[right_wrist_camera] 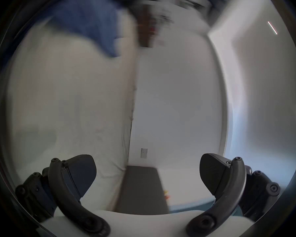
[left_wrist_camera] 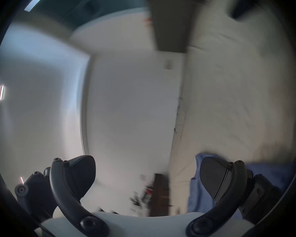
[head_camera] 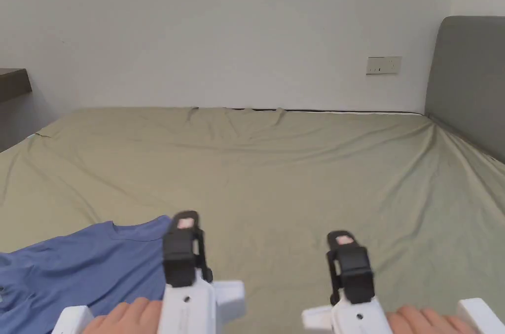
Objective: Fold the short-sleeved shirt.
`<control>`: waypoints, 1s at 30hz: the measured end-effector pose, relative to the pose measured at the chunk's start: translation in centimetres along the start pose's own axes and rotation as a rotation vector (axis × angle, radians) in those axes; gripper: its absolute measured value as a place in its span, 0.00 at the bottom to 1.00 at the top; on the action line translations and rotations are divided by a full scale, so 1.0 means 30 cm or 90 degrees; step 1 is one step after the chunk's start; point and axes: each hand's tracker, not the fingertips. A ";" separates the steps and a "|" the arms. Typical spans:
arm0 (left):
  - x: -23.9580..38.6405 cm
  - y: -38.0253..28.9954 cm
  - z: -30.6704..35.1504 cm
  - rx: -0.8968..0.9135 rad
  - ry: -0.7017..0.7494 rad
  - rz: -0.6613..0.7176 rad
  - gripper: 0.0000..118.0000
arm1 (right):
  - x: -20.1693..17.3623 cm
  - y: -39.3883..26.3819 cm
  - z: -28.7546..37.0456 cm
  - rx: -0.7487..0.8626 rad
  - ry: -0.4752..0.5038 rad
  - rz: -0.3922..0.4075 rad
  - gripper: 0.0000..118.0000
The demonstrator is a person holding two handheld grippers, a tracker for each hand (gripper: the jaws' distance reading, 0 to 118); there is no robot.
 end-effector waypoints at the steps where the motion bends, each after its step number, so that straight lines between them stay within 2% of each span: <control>1: 0.022 0.010 0.013 0.013 -0.016 -0.029 0.99 | -0.010 0.012 0.004 0.008 0.024 -0.012 1.00; 2: 0.027 0.018 0.020 0.014 -0.037 -0.020 0.99 | -0.003 0.022 0.007 0.022 0.048 -0.069 1.00; 3: 0.023 0.026 0.021 0.008 -0.054 0.002 0.99 | -0.002 0.018 0.005 0.025 0.068 -0.099 1.00; 4: 0.019 0.022 0.013 -0.002 -0.064 0.027 0.99 | 0.004 0.022 0.002 0.020 0.080 -0.115 1.00; 5: 0.009 0.021 0.006 -0.013 -0.070 0.048 0.99 | 0.010 0.024 -0.002 0.012 0.072 -0.112 1.00; 6: -0.009 0.018 -0.002 -0.025 -0.064 0.081 0.99 | 0.021 0.020 -0.003 0.009 0.063 -0.130 1.00; 7: -0.034 0.013 -0.012 -0.039 -0.062 0.138 0.99 | 0.043 0.000 -0.007 0.002 0.052 -0.188 1.00; 8: -0.072 -0.005 -0.029 -0.062 -0.079 0.226 0.99 | 0.074 -0.023 -0.015 -0.010 0.045 -0.268 1.00; 10: -0.171 -0.065 -0.075 -0.156 -0.132 0.474 0.99 | 0.161 -0.119 -0.040 -0.054 0.059 -0.510 1.00; 12: -0.272 -0.186 -0.119 -0.219 -0.186 0.802 0.99 | 0.234 -0.275 -0.051 -0.078 0.059 -0.841 1.00; 13: -0.299 -0.253 -0.126 -0.219 -0.189 0.964 0.99 | 0.249 -0.357 -0.048 -0.072 0.055 -0.999 1.00; 14: -0.310 -0.328 -0.121 -0.186 -0.174 1.133 0.99 | 0.242 -0.448 -0.033 -0.038 0.041 -1.183 1.00; 15: -0.321 -0.384 -0.125 -0.187 -0.163 1.250 0.99 | 0.227 -0.514 -0.017 -0.011 0.038 -1.375 1.00; 16: -0.328 -0.419 -0.140 -0.224 -0.145 1.287 1.00 | 0.199 -0.559 -0.015 -0.097 0.064 -1.518 1.00; 17: -0.332 -0.441 -0.143 -0.247 -0.115 1.302 1.00 | 0.204 -0.581 -0.009 -0.072 -0.007 -1.497 1.00; 18: -0.330 -0.461 -0.140 -0.250 -0.080 1.314 1.00 | 0.204 -0.588 -0.003 -0.075 -0.009 -1.492 1.00; 19: -0.321 -0.462 -0.132 -0.241 -0.050 1.285 1.00 | 0.198 -0.585 -0.007 -0.076 -0.029 -1.459 1.00; 21: -0.342 -0.415 -0.111 -0.232 -0.050 1.217 1.00 | 0.206 -0.567 -0.009 -0.092 -0.032 -1.345 1.00; 22: -0.344 -0.404 -0.110 -0.223 -0.072 1.187 1.00 | 0.212 -0.550 -0.010 -0.086 -0.018 -1.268 1.00; 23: -0.347 -0.391 -0.107 -0.214 -0.085 1.161 1.00 | 0.227 -0.512 -0.008 -0.110 -0.022 -1.246 1.00; 25: -0.346 -0.361 -0.108 -0.190 -0.069 1.139 1.00 | 0.236 -0.493 -0.002 -0.065 -0.065 -1.185 1.00; 26: -0.350 -0.352 -0.104 -0.178 -0.062 1.133 1.00 | 0.238 -0.492 -0.003 -0.076 -0.039 -1.221 1.00; 30: -0.356 -0.320 -0.092 -0.143 -0.048 1.092 1.00 | 0.246 -0.484 -0.004 -0.080 -0.026 -1.256 1.00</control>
